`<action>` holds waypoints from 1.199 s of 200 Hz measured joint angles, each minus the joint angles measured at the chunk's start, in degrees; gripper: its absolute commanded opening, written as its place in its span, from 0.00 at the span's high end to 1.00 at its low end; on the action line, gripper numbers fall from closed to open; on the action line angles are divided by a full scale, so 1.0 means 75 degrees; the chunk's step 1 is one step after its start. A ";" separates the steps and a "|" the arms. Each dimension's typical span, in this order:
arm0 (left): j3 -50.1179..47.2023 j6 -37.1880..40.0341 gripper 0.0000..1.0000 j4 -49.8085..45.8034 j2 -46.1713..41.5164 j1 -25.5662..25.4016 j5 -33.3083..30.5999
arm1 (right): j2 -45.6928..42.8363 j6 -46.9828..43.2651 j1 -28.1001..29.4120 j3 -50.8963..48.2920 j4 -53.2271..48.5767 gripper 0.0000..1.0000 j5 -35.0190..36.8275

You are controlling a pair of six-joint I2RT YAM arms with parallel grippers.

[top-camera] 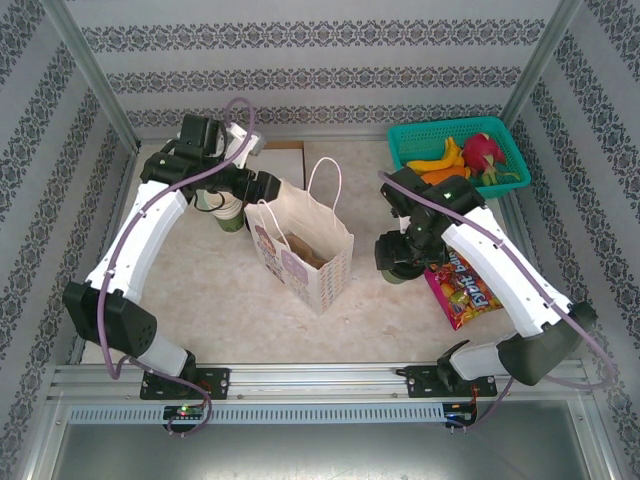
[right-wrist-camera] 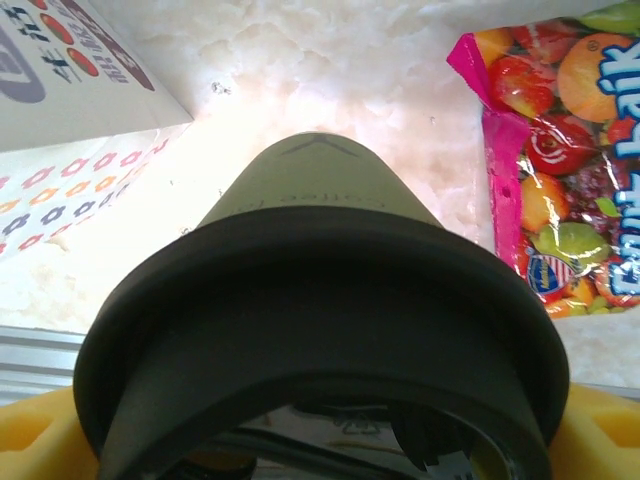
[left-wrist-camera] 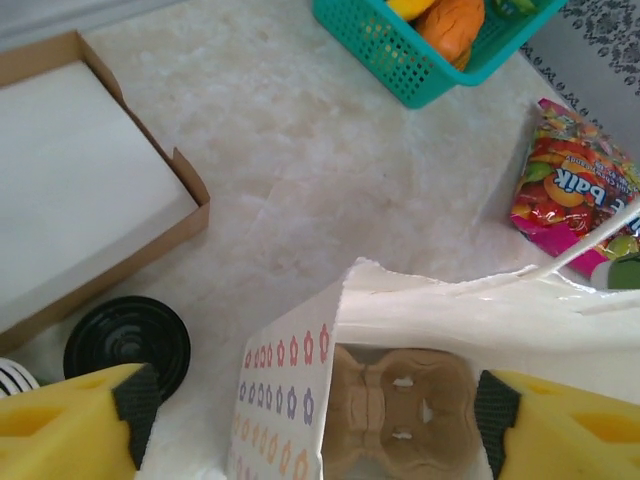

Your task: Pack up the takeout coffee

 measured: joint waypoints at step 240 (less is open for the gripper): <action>0.0437 -0.0216 0.13 -0.0201 0.0586 -0.0393 -0.0519 | 0.1792 0.0230 0.2873 0.6822 -0.0437 0.32 0.0854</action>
